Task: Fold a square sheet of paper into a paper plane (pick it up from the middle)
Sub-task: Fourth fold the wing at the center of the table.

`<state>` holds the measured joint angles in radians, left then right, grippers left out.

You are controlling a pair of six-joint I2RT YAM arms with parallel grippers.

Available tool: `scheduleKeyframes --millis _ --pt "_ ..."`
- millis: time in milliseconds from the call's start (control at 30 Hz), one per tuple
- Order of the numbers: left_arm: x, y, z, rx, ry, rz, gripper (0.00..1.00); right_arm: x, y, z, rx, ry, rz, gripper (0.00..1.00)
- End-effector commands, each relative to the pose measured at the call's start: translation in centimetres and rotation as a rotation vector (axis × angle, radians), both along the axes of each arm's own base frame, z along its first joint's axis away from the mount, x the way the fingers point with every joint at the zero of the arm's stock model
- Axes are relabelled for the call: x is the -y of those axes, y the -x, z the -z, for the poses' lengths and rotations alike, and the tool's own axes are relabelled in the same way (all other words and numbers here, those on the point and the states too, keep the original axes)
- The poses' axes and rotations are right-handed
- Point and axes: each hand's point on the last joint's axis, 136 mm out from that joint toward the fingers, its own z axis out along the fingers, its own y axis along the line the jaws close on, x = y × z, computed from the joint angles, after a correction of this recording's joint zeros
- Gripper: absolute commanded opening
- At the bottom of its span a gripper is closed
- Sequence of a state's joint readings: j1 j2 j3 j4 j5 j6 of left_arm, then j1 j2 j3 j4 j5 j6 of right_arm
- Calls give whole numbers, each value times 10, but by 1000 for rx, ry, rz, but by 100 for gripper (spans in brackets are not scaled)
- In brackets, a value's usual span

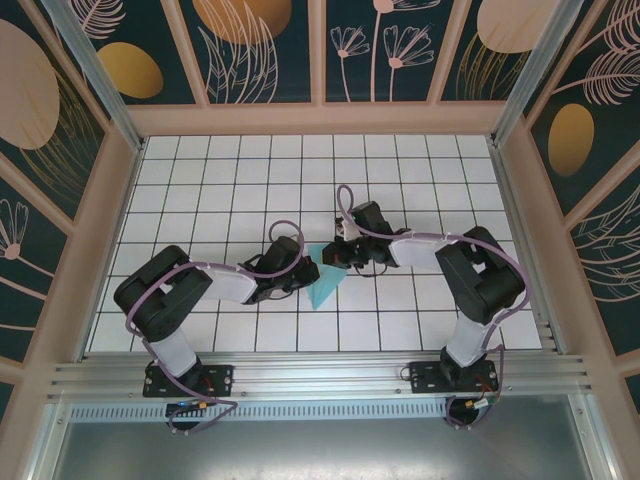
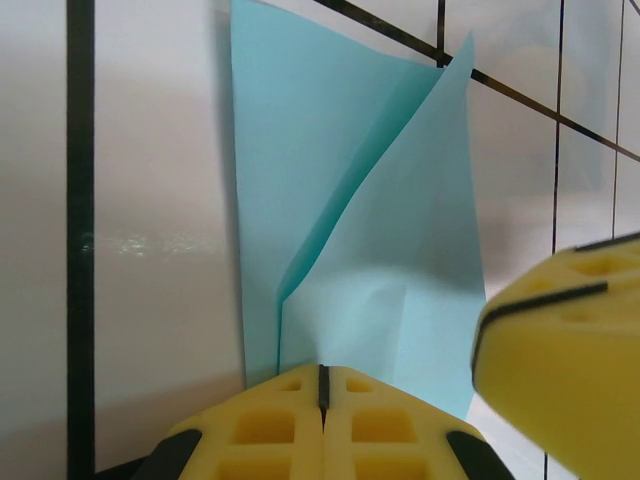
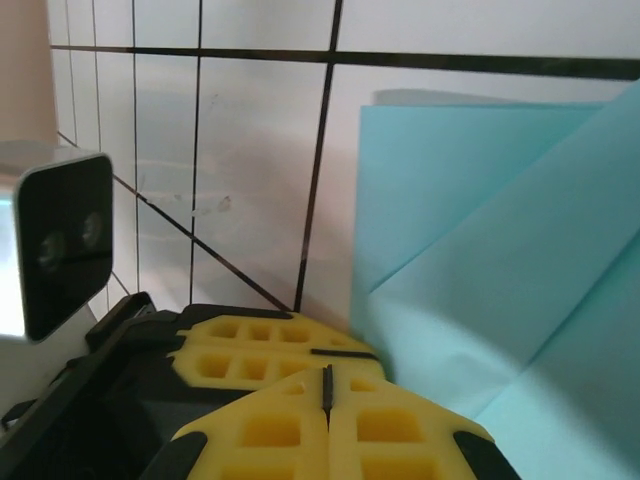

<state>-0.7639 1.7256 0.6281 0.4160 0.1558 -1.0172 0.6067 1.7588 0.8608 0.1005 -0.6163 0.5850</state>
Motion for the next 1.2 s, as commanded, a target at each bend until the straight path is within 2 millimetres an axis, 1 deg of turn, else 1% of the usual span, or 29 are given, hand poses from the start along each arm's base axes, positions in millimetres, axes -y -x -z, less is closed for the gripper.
scheduleKeyframes --millis 0,233,367,433,533,600,700,833,1067,1133,1167 --pt "-25 17 30 -89 -103 -30 1 9 10 18 -51 47 44 3" --pt "-27 20 31 -93 -103 -29 1 8 16 43 -93 64 43 2" --pt "-29 21 33 -95 -106 -32 1 15 17 53 -98 118 51 2" --pt "-30 22 34 -96 -109 -34 0 15 18 48 -87 116 45 2" --pt "-32 22 35 -97 -118 -36 0 11 20 31 -61 80 33 2" --pt "-32 22 36 -97 -122 -35 0 8 25 22 -55 58 24 3" --pt "-31 21 35 -93 -125 -32 0 4 34 17 -56 36 21 3" --pt "-30 20 35 -89 -125 -29 0 1 41 25 -76 39 26 3" --pt "-28 18 33 -84 -123 -21 0 5 46 51 -119 74 47 2" --pt "-28 18 34 -86 -128 -22 0 6 47 50 -115 81 52 2" --pt "-28 18 34 -85 -127 -22 0 6 47 45 -104 72 52 2"
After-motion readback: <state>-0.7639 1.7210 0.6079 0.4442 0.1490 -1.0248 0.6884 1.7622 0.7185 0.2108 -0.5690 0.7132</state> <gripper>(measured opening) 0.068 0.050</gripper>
